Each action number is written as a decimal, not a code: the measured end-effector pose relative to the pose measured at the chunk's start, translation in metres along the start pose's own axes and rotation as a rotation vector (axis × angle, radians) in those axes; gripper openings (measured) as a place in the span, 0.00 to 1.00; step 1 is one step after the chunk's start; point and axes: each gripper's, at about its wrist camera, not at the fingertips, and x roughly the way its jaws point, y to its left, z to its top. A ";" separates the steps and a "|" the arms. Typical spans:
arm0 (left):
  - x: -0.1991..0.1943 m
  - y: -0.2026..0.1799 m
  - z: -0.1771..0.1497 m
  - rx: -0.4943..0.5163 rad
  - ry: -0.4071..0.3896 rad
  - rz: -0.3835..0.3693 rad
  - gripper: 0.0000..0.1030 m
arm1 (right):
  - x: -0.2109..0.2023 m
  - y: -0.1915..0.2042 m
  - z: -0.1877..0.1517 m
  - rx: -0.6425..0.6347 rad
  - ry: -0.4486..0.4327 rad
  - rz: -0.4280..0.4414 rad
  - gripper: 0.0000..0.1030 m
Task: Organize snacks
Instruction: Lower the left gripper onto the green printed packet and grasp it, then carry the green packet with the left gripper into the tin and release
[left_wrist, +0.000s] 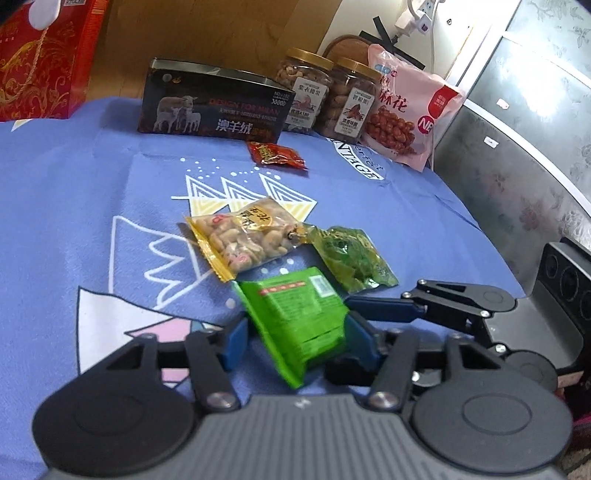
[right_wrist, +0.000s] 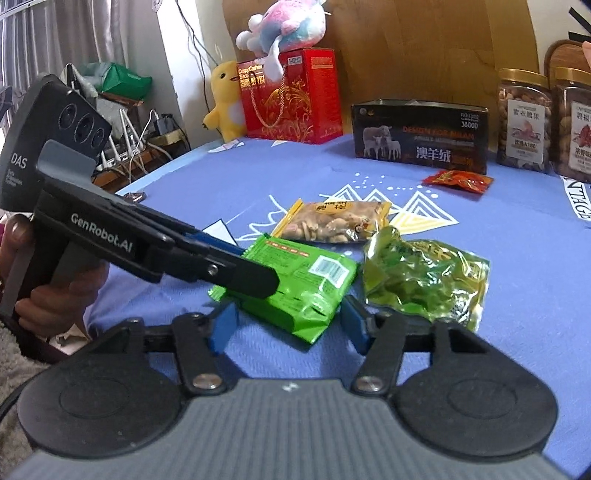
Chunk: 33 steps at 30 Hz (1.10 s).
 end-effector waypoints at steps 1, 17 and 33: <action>0.000 0.000 0.000 0.002 -0.001 0.008 0.50 | 0.000 0.001 0.000 -0.001 -0.003 -0.009 0.52; -0.010 -0.011 0.004 0.032 -0.034 0.076 0.46 | -0.006 0.005 0.001 0.031 -0.071 -0.017 0.47; -0.030 -0.031 0.076 0.177 -0.217 0.097 0.46 | -0.014 -0.010 0.064 -0.004 -0.252 -0.097 0.47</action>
